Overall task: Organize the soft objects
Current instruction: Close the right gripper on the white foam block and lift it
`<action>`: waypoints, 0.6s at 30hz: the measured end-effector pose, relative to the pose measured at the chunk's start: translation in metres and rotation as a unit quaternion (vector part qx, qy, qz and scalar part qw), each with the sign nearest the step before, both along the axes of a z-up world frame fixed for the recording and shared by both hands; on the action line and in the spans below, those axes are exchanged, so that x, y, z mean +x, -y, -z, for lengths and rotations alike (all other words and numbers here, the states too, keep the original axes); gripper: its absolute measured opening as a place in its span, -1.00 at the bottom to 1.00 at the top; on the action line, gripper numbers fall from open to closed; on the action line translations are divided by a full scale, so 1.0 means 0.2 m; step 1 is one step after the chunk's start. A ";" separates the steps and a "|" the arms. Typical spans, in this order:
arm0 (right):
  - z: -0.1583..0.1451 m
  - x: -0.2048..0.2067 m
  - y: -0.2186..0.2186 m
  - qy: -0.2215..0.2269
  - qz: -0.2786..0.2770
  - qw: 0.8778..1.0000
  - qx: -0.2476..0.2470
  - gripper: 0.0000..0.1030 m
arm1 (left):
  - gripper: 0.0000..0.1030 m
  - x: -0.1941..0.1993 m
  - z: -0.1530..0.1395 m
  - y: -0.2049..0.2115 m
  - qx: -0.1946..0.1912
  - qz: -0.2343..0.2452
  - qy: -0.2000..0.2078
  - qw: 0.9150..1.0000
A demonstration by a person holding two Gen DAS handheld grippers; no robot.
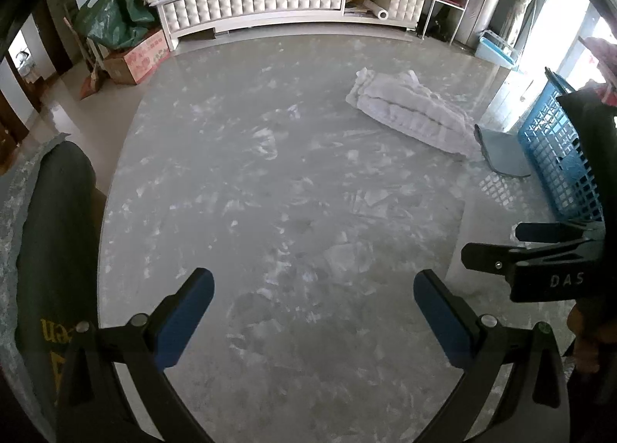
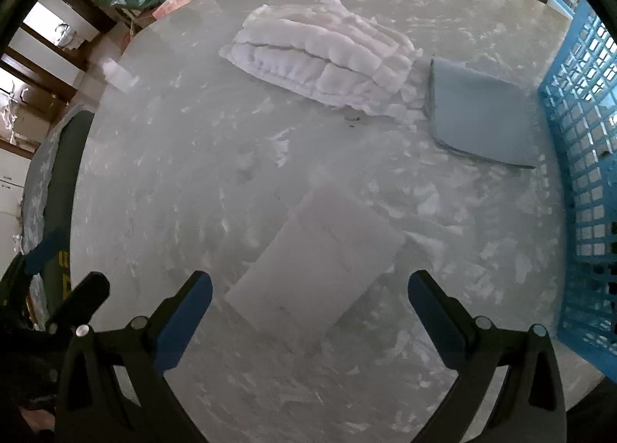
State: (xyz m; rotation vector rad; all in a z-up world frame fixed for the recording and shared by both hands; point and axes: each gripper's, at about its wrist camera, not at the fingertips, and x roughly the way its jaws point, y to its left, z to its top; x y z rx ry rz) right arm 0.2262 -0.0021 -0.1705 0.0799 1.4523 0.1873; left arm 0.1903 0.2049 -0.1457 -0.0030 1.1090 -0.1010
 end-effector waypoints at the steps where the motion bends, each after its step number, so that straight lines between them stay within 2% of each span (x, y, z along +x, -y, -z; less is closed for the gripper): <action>1: 0.01 0.01 -0.01 -0.002 -0.002 1.000 -0.001 0.99 | 1.00 0.01 0.01 -0.01 -0.002 0.000 0.000 1.000; 5: 0.04 0.01 -0.05 -0.005 -0.009 1.000 -0.012 0.97 | 1.00 0.02 0.02 -0.01 -0.003 0.003 -0.001 1.000; 8: 0.06 0.01 -0.08 -0.003 -0.013 1.000 -0.021 0.73 | 1.00 0.03 0.02 0.00 -0.001 0.006 0.000 1.000; 10: 0.06 0.01 -0.09 0.003 -0.019 0.999 -0.033 0.65 | 1.00 0.03 0.02 0.00 0.001 0.008 0.001 1.000; 11: 0.06 0.01 -0.09 0.007 -0.023 0.999 -0.037 0.57 | 1.00 0.03 0.02 0.00 0.001 0.008 0.002 1.000; 12: 0.06 0.01 -0.10 0.012 -0.027 0.999 -0.042 0.40 | 1.00 0.03 0.02 0.00 0.002 0.009 0.002 1.000; 13: 0.06 0.01 -0.11 0.018 -0.033 0.998 -0.049 0.34 | 1.00 0.03 0.01 0.00 0.002 0.009 0.003 1.000; 18: 0.07 -0.03 -0.15 0.035 -0.066 0.996 -0.055 0.17 | 1.00 0.05 0.01 0.01 0.004 0.010 0.006 1.000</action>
